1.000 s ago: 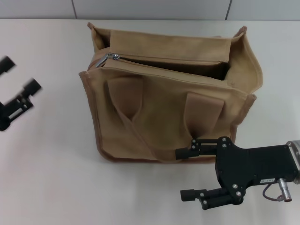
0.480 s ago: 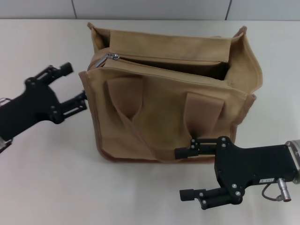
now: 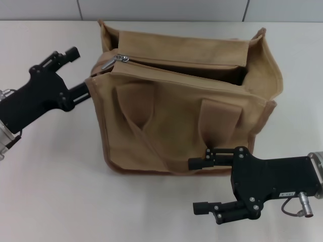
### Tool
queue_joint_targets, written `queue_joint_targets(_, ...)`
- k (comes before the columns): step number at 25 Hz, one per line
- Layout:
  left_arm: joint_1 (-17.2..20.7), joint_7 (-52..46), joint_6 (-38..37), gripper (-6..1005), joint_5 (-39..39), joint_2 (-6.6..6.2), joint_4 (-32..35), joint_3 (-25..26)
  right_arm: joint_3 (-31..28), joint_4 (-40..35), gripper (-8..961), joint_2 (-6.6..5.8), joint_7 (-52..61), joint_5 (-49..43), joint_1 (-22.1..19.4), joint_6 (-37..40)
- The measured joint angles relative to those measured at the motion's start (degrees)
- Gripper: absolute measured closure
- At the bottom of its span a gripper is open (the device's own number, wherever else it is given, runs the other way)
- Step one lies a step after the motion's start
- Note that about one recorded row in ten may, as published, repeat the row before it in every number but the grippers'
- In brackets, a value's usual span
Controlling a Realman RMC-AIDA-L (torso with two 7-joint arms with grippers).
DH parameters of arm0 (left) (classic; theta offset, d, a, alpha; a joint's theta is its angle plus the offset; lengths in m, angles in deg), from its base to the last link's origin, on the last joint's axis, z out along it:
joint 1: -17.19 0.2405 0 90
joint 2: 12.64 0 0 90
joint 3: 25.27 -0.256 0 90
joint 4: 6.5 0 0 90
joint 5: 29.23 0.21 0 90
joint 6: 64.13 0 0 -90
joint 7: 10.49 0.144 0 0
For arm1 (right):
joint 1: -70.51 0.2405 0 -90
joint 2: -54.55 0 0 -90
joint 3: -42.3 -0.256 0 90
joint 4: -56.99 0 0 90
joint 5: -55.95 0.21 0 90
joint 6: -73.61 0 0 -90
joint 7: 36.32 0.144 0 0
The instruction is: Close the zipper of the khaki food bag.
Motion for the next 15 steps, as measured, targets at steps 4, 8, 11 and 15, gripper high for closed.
queue_joint_targets(4,0.2,0.6,-0.3,280,-2.0,0.03,-0.7,-0.4,0.0,0.0,190,0.00,0.0,0.5,0.0,0.0)
queue_joint_targets(8,0.2,0.6,-0.6,289,-2.0,0.04,-1.3,-0.5,0.0,0.0,190,0.00,0.0,0.5,0.0,-0.5)
queue_joint_targets(11,0.2,0.6,-1.6,296,-2.0,0.04,-2.0,-0.2,0.0,0.0,190,0.00,0.0,0.6,0.1,-0.8)
queue_joint_targets(15,0.4,0.6,-3.9,305,-3.8,-0.02,-3.2,-0.1,0.0,0.0,191,0.00,0.0,0.6,0.1,-0.8)
